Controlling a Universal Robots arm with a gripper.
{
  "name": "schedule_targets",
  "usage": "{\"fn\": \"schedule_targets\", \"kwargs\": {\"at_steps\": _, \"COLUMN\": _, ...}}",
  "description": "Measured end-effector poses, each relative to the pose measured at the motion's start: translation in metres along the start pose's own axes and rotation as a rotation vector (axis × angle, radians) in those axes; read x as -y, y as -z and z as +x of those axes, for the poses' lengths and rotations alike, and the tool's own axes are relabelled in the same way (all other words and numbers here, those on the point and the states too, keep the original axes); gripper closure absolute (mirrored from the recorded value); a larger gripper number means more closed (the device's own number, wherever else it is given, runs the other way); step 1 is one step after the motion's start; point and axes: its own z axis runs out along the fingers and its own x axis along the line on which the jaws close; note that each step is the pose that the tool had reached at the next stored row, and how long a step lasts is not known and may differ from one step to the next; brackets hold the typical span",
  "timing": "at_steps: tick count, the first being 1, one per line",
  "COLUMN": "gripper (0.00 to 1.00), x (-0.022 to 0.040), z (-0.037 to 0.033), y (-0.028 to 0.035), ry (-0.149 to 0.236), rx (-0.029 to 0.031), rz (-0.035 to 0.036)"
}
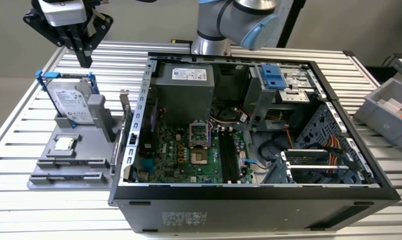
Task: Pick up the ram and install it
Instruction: 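Reach for the ram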
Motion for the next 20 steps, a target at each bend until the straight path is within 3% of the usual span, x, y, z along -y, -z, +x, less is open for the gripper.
{"fn": "schedule_targets", "kwargs": {"at_steps": 20, "gripper": 1.00, "x": 0.0008, "z": 0.0166, "y": -0.0001, "ry": 0.000, "rx": 0.0000, "rz": 0.0001}}
